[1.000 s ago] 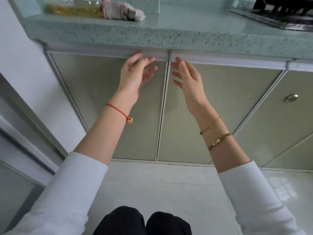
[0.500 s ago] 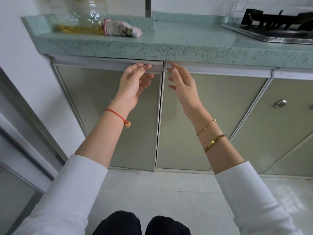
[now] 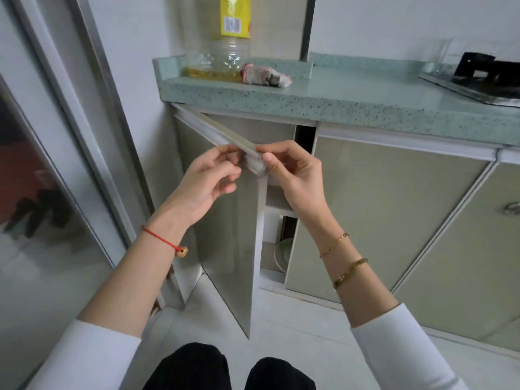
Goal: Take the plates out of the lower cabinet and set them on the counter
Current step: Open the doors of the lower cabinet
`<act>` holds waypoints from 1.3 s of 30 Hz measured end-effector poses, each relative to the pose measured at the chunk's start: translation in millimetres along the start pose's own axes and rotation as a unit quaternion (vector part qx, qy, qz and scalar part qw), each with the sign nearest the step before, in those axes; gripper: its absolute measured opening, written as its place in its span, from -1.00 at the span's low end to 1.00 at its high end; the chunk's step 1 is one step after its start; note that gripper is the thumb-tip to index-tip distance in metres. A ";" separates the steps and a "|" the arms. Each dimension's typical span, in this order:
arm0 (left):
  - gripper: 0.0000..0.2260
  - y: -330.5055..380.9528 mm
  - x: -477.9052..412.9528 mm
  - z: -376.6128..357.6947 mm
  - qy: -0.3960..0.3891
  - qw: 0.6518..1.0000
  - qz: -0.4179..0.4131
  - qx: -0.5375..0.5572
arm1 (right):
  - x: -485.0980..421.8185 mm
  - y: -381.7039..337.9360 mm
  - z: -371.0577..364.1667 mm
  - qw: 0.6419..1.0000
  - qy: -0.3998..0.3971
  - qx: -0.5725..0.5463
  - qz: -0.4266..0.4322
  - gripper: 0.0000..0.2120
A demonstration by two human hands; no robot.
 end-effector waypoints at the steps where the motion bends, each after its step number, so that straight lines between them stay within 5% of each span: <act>1: -0.65 4.5 8.4 7.0 -0.009 1.000 0.000 -0.012 | 2.5 -3.0 -9.2 1.000 -0.012 -0.017 0.004 -0.90; 4: -0.66 16.7 33.8 29.7 0.006 0.999 -0.012 -0.048 | 8.8 -13.1 -41.0 0.997 -0.052 -0.054 0.017 -0.90; 8: -0.66 27.1 74.9 62.2 0.137 0.982 -0.086 -0.094 | 13.1 -31.1 -91.8 0.992 -0.099 -0.042 0.060 -0.90; 14: -0.73 31.6 138.2 97.9 0.272 0.913 -0.226 -0.204 | 16.1 -49.5 -162.5 0.974 -0.132 0.044 0.178 -0.89; 20: -0.50 33.8 166.4 134.1 0.376 0.843 -0.269 -0.275 | 12.3 -50.0 -229.2 0.952 -0.190 0.072 0.230 -0.81; 32: -0.32 35.1 165.2 173.9 0.361 0.850 -0.230 -0.306 | 7.7 -32.2 -292.0 0.941 -0.205 0.096 0.251 -0.66; 37: -0.48 39.6 168.4 158.4 0.416 0.768 -0.333 -0.355 | 6.9 -19.6 -267.4 0.948 -0.189 0.070 0.246 -0.60; 39: -0.59 35.7 157.8 142.9 0.401 0.768 -0.358 -0.350 | 3.6 -8.1 -240.0 0.958 -0.152 0.106 0.219 -0.61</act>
Point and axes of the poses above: each hand's wrist, its own x-axis away from the middle knuckle, its own z-axis out of the back of the hand, y = z × x, the point moved 5 cm from there along -x, towards the middle knuckle, and after that the axes turned 1 degree about z, right-handed, at the moved point
